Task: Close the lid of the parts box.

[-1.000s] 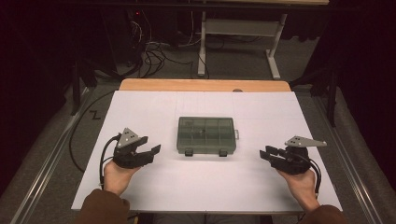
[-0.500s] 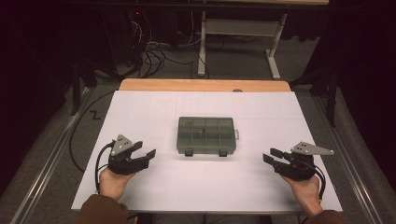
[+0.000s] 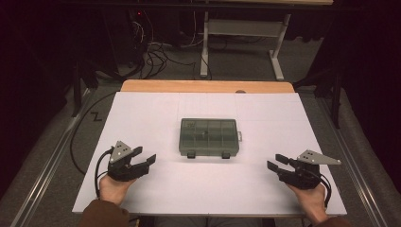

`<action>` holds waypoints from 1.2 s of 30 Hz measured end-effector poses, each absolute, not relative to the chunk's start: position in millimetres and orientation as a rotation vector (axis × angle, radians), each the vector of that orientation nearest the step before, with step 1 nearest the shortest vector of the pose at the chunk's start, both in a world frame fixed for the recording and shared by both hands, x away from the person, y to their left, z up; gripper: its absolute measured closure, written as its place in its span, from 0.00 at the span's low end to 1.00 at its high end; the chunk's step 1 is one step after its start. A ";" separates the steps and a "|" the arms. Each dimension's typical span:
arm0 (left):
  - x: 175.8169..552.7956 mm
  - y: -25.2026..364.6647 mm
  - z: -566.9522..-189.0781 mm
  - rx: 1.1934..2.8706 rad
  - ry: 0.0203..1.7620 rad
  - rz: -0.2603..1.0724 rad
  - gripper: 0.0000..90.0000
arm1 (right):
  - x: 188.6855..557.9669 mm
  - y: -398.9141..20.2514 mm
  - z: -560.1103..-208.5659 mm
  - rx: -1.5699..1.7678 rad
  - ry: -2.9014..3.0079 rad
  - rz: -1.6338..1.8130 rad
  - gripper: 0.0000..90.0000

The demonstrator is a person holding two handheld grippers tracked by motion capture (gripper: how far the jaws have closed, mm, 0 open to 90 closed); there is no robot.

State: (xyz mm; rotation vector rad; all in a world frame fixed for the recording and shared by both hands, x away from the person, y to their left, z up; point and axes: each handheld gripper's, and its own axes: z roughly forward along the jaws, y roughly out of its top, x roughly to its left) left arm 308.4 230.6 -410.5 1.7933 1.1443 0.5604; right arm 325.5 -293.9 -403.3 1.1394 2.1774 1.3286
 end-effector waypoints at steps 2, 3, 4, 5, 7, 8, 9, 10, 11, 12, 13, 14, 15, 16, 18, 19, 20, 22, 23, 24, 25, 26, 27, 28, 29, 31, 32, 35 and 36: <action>307.6 231.2 -412.5 1.791 1.148 0.560 0.42 | 324.7 -295.1 -404.7 1.143 2.177 1.329 0.56; 307.4 231.5 -413.6 1.791 1.149 0.560 0.42 | 324.5 -295.6 -405.4 1.141 2.176 1.328 0.55; 307.0 231.6 -414.4 1.791 1.152 0.560 0.42 | 324.1 -295.9 -405.9 1.142 2.176 1.325 0.55; 306.7 231.7 -415.1 1.789 1.152 0.560 0.42 | 323.9 -296.0 -406.5 1.144 2.176 1.324 0.55; 305.8 231.8 -416.2 1.785 1.153 0.563 0.42 | 323.5 -296.7 -407.7 1.144 2.174 1.318 0.54; 305.5 231.6 -416.5 1.785 1.154 0.565 0.42 | 323.3 -297.0 -408.4 1.145 2.175 1.316 0.54; 304.8 231.4 -416.7 1.788 1.151 0.572 0.41 | 323.0 -297.1 -408.9 1.148 2.175 1.314 0.54; 304.1 230.8 -416.8 1.791 1.147 0.581 0.41 | 323.1 -297.5 -409.6 1.140 2.175 1.312 0.54; 303.6 230.2 -416.9 1.795 1.144 0.588 0.41 | 322.8 -297.6 -410.2 1.145 2.176 1.312 0.54; 303.1 229.5 -417.2 1.798 1.139 0.591 0.41 | 322.9 -297.9 -410.8 1.146 2.178 1.309 0.54; 303.0 229.3 -417.4 1.799 1.138 0.589 0.41 | 322.7 -298.3 -411.5 1.146 2.180 1.306 0.54; 302.9 228.9 -417.9 1.800 1.138 0.588 0.41 | 322.5 -298.6 -411.8 1.143 2.179 1.304 0.54; 302.9 228.6 -418.6 1.800 1.138 0.587 0.41 | 322.1 -299.0 -412.2 1.145 2.179 1.303 0.54; 302.8 228.5 -419.2 1.798 1.139 0.585 0.41 | 321.8 -299.5 -412.6 1.147 2.178 1.303 0.54; 302.5 229.0 -419.7 1.793 1.142 0.583 0.41 | 321.0 -300.9 -413.6 1.147 2.175 1.304 0.54; 302.3 229.3 -420.1 1.789 1.144 0.580 0.41 | 320.5 -301.4 -414.1 1.151 2.172 1.302 0.54; 302.3 229.7 -420.5 1.789 1.146 0.578 0.41 | 320.0 -301.8 -414.6 1.149 2.171 1.300 0.54; 302.2 229.6 -421.5 1.789 1.151 0.574 0.41 | 319.4 -302.7 -415.4 1.140 2.166 1.296 0.54; 302.1 229.4 -421.9 1.788 1.152 0.574 0.41 | 319.0 -303.0 -415.5 1.139 2.165 1.295 0.54; 302.0 229.2 -422.1 1.789 1.152 0.573 0.41 | 318.6 -303.2 -415.8 1.140 2.164 1.291 0.54; 301.9 229.0 -422.4 1.789 1.152 0.574 0.41 | 318.3 -303.3 -416.2 1.136 2.164 1.284 0.54; 301.6 229.0 -422.5 1.790 1.152 0.574 0.41 | 318.0 -303.3 -416.6 1.130 2.164 1.279 0.54; 301.4 228.9 -422.9 1.789 1.152 0.574 0.41 | 317.5 -303.3 -417.0 1.126 2.165 1.276 0.54; 301.2 228.8 -423.2 1.789 1.152 0.576 0.41 | 317.0 -303.4 -417.4 1.122 2.163 1.274 0.54; 301.0 228.8 -423.4 1.790 1.152 0.578 0.41 | 316.6 -303.6 -417.7 1.120 2.163 1.273 0.54; 300.6 228.7 -423.7 1.789 1.152 0.578 0.41 | 315.8 -304.7 -418.1 1.121 2.157 1.275 0.53; 300.6 228.8 -423.9 1.789 1.152 0.577 0.41 | 315.3 -305.1 -418.3 1.125 2.154 1.276 0.53; 300.4 229.6 -425.0 1.785 1.157 0.573 0.41 | 314.6 -305.4 -420.0 1.121 2.161 1.271 0.53; 300.3 229.7 -425.5 1.783 1.159 0.571 0.41 | 314.2 -305.3 -420.5 1.121 2.162 1.270 0.53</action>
